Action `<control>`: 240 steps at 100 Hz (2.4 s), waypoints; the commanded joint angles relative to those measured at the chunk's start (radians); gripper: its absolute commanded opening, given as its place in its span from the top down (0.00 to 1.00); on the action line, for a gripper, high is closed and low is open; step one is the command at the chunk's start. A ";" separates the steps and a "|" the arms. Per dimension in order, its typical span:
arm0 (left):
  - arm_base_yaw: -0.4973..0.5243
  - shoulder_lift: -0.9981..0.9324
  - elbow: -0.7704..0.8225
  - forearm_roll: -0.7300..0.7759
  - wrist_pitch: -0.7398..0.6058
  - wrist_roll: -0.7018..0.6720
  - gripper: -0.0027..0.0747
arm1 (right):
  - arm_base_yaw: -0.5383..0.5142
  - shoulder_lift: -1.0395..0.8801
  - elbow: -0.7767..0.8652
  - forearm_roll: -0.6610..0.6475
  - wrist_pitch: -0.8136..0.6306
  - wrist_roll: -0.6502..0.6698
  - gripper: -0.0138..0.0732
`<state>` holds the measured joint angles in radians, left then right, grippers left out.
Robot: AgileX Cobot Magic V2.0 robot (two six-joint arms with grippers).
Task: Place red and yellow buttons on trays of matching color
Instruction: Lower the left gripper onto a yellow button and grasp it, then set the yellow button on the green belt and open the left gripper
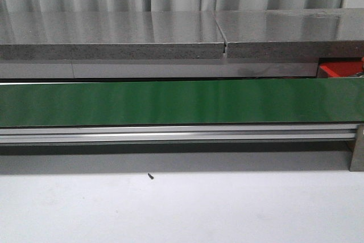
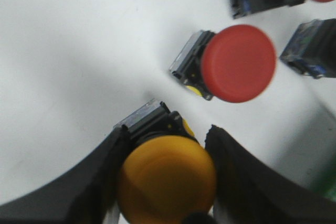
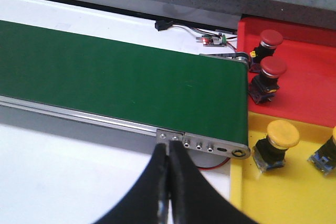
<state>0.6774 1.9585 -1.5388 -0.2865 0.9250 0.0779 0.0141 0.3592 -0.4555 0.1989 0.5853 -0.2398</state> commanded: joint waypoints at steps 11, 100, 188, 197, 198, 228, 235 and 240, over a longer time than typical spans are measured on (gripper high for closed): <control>-0.043 -0.179 -0.030 -0.032 0.029 0.009 0.66 | 0.004 0.007 -0.025 0.012 -0.070 -0.009 0.97; -0.263 -0.157 -0.027 -0.037 0.149 0.010 0.51 | 0.004 0.007 -0.025 0.012 -0.070 -0.009 0.97; -0.263 -0.244 -0.030 0.056 0.016 0.040 0.30 | 0.004 0.007 -0.025 0.012 -0.070 -0.009 0.97; -0.251 -0.244 -0.030 0.124 -0.002 0.005 0.30 | 0.004 0.007 -0.025 0.012 -0.070 -0.009 0.97; -0.250 -0.244 -0.030 0.124 -0.003 0.005 0.30 | 0.004 0.007 -0.025 0.012 -0.070 -0.009 0.97; -0.179 -0.180 -0.030 0.118 0.002 0.000 0.30 | 0.004 0.007 -0.025 0.012 -0.070 -0.009 0.97; -0.165 -0.153 -0.030 0.115 0.002 0.000 0.30 | 0.004 0.007 -0.025 0.012 -0.070 -0.009 0.97; -0.154 -0.133 -0.030 0.115 0.000 -0.010 0.30 | 0.004 0.007 -0.025 0.012 -0.070 -0.009 0.97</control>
<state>0.5058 1.8437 -1.5404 -0.1583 0.9638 0.0908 0.0141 0.3592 -0.4555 0.1989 0.5853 -0.2398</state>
